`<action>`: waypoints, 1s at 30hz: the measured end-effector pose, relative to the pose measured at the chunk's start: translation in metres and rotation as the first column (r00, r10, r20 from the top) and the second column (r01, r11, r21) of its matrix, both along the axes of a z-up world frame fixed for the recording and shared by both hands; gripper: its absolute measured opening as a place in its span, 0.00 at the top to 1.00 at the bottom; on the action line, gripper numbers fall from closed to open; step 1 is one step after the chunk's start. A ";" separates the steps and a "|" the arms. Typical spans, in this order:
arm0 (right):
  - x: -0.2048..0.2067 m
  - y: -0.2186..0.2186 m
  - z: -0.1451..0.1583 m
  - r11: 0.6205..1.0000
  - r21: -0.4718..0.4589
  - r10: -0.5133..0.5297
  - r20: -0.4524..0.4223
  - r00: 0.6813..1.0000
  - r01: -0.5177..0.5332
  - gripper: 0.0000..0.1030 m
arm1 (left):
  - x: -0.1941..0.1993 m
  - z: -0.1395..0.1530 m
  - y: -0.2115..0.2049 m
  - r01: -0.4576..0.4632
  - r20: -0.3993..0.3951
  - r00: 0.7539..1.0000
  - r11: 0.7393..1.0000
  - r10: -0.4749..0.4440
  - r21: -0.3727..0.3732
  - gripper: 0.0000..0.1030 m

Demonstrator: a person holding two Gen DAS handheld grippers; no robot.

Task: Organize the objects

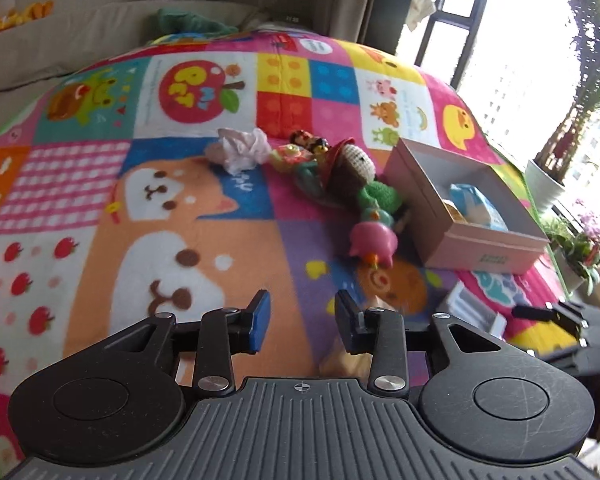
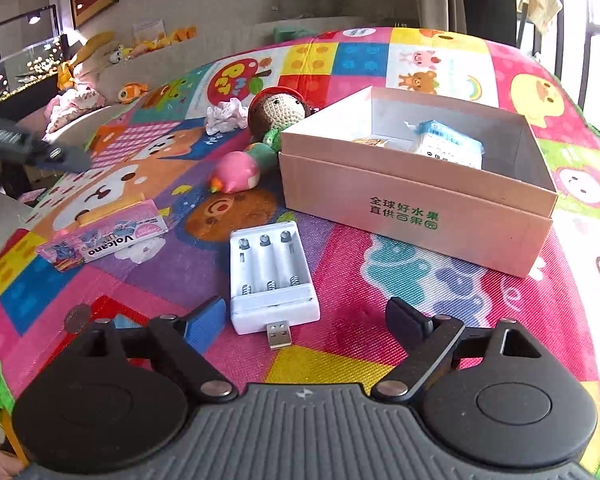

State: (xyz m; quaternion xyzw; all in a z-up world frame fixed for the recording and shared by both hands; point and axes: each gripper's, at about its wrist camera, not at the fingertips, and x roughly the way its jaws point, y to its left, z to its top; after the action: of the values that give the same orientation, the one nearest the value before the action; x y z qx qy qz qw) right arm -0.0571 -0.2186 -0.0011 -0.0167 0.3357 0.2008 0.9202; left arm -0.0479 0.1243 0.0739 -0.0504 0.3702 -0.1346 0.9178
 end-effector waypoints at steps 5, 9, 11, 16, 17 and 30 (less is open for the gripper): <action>0.000 -0.006 0.000 0.999 0.036 -0.014 -0.013 1.000 0.014 0.13 | -0.033 -0.014 -0.010 0.087 -0.009 0.996 0.995 -0.086 0.048 0.63; -0.001 -0.002 0.001 0.999 0.033 -0.024 -0.010 1.000 0.024 0.11 | -0.033 -0.024 -0.030 0.052 0.030 0.998 0.976 -0.060 0.210 0.63; -0.002 -0.001 0.002 0.999 0.028 -0.026 -0.005 1.000 0.026 0.09 | -0.032 -0.025 -0.038 0.046 0.076 0.995 0.955 -0.071 0.294 0.63; -0.001 -0.002 0.002 0.999 0.027 -0.035 -0.006 0.999 0.035 0.06 | -0.020 -0.033 -0.045 0.075 0.078 0.991 0.926 -0.111 0.369 0.61; 0.000 -0.002 0.002 0.999 0.027 -0.036 -0.008 0.999 0.036 0.05 | -0.016 -0.035 -0.043 0.075 0.070 0.991 0.923 -0.110 0.378 0.61; 0.002 -0.001 0.001 0.999 0.025 -0.031 -0.021 0.999 0.032 0.00 | 0.038 -0.041 -0.035 0.106 -0.017 0.994 0.976 -0.105 0.189 0.61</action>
State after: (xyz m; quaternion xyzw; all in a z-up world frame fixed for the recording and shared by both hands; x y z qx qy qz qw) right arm -0.0553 -0.2196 -0.0002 0.0023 0.3428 0.1905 0.9199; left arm -0.0099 0.0892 0.0328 0.0563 0.3865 -0.1472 0.9087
